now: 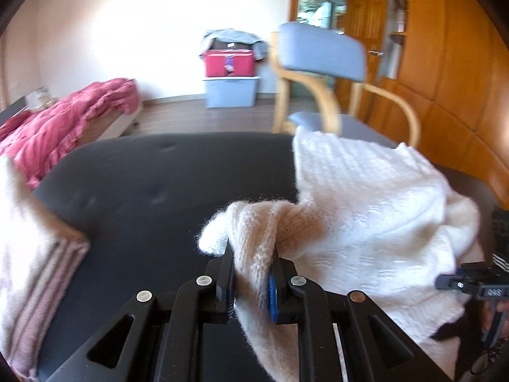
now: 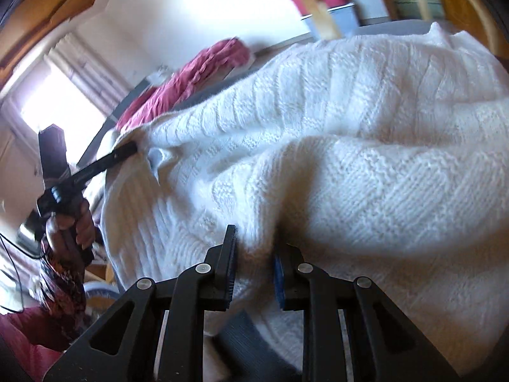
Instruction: Fold clothes
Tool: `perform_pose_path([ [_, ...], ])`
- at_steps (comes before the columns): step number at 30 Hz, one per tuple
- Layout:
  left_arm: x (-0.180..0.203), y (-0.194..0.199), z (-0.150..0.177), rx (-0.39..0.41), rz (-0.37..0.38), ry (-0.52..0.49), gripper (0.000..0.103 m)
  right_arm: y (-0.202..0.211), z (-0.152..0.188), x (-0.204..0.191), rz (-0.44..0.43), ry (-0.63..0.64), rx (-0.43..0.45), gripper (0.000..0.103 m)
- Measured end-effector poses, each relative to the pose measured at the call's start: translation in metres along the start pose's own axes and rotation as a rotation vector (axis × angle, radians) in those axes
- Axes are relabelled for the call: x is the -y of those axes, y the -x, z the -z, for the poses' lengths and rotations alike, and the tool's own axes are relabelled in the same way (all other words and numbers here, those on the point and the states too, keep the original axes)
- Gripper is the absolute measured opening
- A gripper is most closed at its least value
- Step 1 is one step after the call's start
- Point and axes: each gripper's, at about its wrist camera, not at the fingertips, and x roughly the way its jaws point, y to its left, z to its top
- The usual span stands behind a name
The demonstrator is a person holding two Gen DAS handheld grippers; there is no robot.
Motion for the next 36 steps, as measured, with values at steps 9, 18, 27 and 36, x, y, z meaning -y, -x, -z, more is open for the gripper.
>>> perform_pose_path([
  [9,-0.047,0.019,0.007,0.043,-0.134,0.102,0.021,-0.006,-0.001,-0.043,0.082,0.264,0.063,0.048],
  [18,0.009,0.052,0.018,0.104,0.011,-0.238,0.024,0.036,0.037,-0.040,0.207,0.447,0.064,0.055],
  [27,0.109,-0.016,0.049,-0.081,0.108,-0.537,0.024,0.007,0.068,-0.056,0.364,0.606,-0.046,0.058],
  [36,0.078,-0.019,0.059,-0.133,0.141,-0.476,0.024,0.030,0.029,-0.019,0.310,0.326,0.075,0.016],
])
